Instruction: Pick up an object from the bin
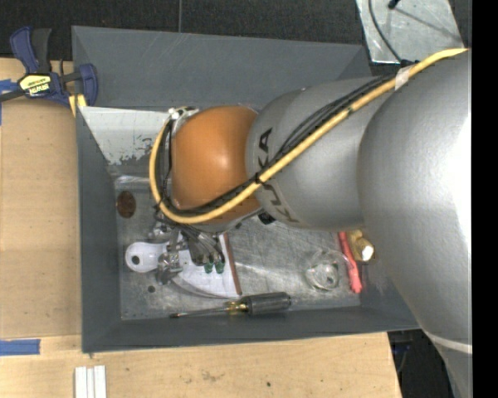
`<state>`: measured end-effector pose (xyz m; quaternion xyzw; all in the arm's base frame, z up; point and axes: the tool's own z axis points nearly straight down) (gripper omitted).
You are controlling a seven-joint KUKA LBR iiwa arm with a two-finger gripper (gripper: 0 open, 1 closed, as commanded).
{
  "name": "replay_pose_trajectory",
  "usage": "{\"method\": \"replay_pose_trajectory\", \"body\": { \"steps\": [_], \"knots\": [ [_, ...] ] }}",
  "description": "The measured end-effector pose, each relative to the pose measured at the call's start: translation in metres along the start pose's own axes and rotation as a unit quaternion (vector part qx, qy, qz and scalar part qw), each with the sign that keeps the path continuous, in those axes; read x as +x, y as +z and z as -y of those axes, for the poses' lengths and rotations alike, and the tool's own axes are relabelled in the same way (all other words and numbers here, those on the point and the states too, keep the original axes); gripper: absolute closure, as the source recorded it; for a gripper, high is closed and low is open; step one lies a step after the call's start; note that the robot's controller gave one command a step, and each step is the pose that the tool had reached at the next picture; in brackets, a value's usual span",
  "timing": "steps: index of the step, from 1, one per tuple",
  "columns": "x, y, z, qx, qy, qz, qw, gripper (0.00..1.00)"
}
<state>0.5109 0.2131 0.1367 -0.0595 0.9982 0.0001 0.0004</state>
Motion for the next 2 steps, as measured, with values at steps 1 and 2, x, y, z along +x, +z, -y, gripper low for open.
{"method": "replay_pose_trajectory", "body": {
  "steps": [1, 2],
  "knots": [
    [-0.0004, -0.0096, -0.0001, 0.000, 0.000, 0.0008, 1.0000, 1.00],
    [-0.0006, -0.0170, -0.0002, 0.000, 0.000, 0.0011, 1.0000, 1.00]
  ]
}}
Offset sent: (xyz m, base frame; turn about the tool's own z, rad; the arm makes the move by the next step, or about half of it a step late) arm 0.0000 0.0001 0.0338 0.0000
